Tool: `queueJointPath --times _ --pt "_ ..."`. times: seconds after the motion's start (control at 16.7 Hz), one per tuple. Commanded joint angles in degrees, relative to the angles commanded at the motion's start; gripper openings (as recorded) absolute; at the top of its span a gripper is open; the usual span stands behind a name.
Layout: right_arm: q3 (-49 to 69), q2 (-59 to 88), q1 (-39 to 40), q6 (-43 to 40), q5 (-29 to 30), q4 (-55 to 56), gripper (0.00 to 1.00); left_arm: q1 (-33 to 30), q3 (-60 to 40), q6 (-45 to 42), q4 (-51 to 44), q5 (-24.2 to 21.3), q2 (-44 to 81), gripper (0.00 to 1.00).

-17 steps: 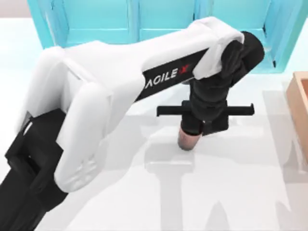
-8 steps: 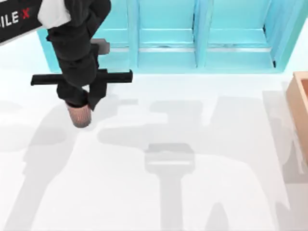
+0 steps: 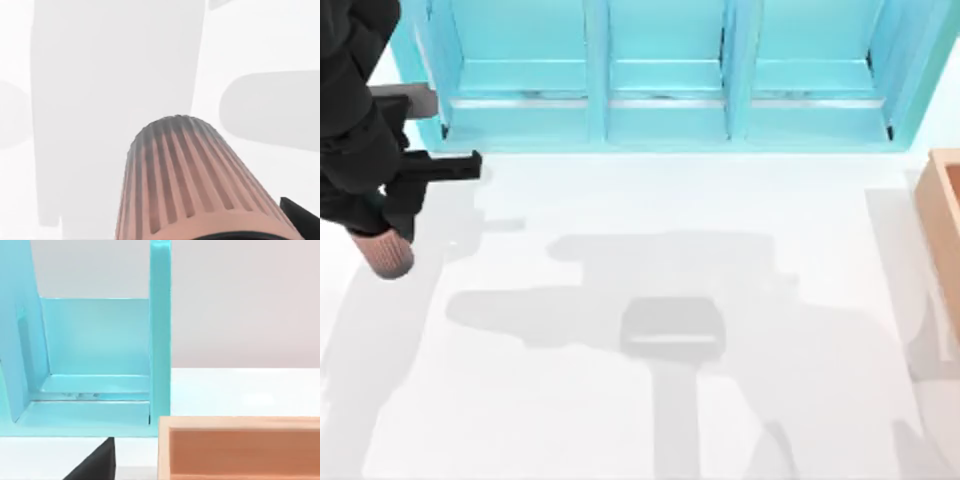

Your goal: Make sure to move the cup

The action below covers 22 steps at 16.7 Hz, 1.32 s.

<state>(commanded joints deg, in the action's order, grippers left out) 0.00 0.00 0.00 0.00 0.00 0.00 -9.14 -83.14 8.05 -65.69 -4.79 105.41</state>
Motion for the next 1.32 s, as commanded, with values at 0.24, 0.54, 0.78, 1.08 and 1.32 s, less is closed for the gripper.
queueJointPath --times 0.24,0.54,0.78,1.08,1.32 --pt "0.0 0.0 0.0 0.0 0.0 0.0 1.0 -0.09 0.61 -0.04 0.86 0.23 0.5 0.0" --pt "0.0 0.0 0.0 0.0 0.0 0.0 1.0 0.47 7.28 -0.33 10.06 0.14 2.89 0.0" --pt "0.0 0.0 0.0 0.0 0.0 0.0 1.0 0.58 10.15 -0.63 13.99 -0.04 3.88 0.0" --pt "0.0 0.0 0.0 0.0 0.0 0.0 1.0 0.58 10.15 -0.63 13.99 -0.04 3.88 0.15" --pt "0.0 0.0 0.0 0.0 0.0 0.0 1.0 0.58 10.15 -0.63 13.99 -0.04 3.88 0.45"
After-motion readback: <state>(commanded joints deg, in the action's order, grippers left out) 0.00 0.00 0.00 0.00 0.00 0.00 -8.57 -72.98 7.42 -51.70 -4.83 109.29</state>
